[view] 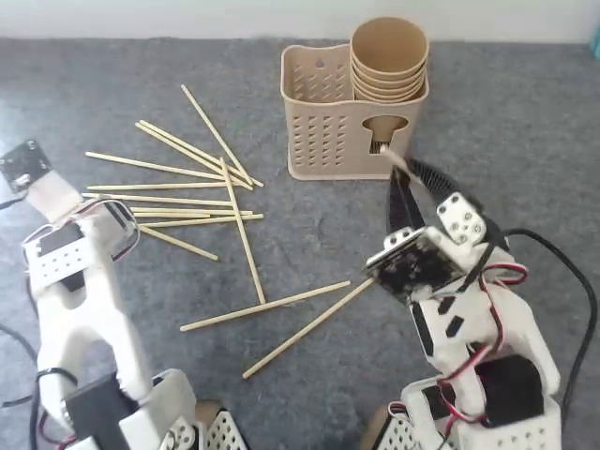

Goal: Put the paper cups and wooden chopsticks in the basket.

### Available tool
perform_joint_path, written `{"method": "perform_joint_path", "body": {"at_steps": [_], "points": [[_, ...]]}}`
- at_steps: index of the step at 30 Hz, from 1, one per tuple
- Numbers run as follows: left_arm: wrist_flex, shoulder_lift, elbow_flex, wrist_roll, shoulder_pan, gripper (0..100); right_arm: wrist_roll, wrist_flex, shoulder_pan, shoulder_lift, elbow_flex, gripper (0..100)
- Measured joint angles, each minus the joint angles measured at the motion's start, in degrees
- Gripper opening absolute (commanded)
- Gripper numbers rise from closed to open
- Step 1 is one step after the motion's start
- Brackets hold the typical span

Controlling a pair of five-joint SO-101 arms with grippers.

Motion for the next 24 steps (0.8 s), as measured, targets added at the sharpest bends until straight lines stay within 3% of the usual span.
{"method": "perform_joint_path", "body": {"at_steps": [13,17,24], "points": [[-0.2,0.0,0.0,0.0,-0.2,19,-36.6,-31.4,0.0,10.8,-0.4,0.9],[-0.2,0.0,0.0,0.0,-0.2,19,-39.5,-41.7,-0.1,18.6,-3.1,0.9],[-0.2,0.0,0.0,0.0,-0.2,19,-41.0,-45.1,-0.3,39.1,-20.9,0.9]]}}
